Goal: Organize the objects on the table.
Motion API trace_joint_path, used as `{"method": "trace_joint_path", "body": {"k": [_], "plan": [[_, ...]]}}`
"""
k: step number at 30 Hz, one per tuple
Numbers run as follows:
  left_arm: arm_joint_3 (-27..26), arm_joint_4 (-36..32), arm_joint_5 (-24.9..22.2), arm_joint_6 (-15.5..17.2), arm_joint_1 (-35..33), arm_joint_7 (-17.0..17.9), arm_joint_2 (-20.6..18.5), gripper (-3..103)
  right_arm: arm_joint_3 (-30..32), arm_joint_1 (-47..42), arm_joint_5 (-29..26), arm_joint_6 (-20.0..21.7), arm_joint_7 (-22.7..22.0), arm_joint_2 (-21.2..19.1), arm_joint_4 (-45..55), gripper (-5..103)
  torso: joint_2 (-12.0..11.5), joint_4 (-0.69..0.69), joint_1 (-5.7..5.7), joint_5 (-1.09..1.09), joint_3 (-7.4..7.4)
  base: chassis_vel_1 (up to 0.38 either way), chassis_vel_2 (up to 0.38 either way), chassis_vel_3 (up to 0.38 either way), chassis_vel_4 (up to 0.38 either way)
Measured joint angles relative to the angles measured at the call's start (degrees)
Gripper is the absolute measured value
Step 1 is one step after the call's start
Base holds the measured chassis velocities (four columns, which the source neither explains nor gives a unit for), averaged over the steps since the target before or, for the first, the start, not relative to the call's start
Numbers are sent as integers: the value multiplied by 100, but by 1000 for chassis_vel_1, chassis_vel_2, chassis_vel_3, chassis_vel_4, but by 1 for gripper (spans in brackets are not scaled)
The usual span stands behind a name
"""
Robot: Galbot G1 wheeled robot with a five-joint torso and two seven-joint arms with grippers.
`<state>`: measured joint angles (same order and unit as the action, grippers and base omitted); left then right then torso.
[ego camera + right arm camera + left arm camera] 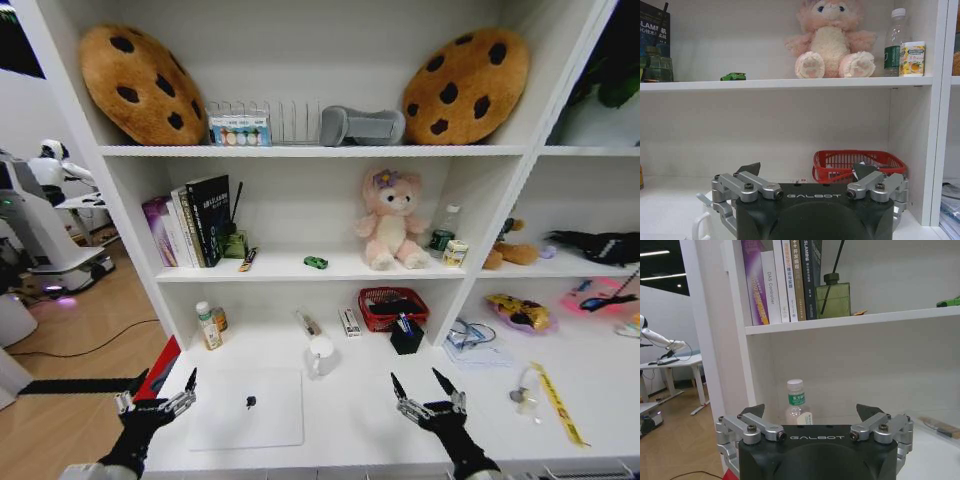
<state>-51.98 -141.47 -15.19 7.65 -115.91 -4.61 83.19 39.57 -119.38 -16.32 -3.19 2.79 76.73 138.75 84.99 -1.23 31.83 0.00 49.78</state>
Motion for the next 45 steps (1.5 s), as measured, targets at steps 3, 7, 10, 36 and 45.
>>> {"method": "trace_joint_path", "body": {"k": [3, 7, 10, 36, 45], "plan": [[0, 0, 0, 0, 0, 0, 0, 100, 0, 0, 0, 0, 0, 0, 0, 100, -69, 0, -31, 0, -36, 0, 0, 0, 0], [0, 0, 0, 0, 1, 0, 0, 100, 0, 0, 0, 0, 0, 0, 0, 100, -173, 0, -79, 0, -94, 0, 0, 0, 0], [0, 0, 0, 0, 0, 0, 0, 100, 0, 0, 0, 0, 0, 0, 0, 100, -199, 0, -91, 0, -108, 0, 0, 0, 0], [0, 0, 0, 1, 0, 0, 0, 100, 0, 0, 0, 0, 0, 0, 0, 100, 305, 0, 143, 0, 160, 0, 0, 0, 0], [0, 0, 0, 0, 0, 0, 0, 100, 0, 0, 0, 0, 0, 0, 0, 100, 366, 0, 171, 0, 195, 0, 0, 0, 0]]}}
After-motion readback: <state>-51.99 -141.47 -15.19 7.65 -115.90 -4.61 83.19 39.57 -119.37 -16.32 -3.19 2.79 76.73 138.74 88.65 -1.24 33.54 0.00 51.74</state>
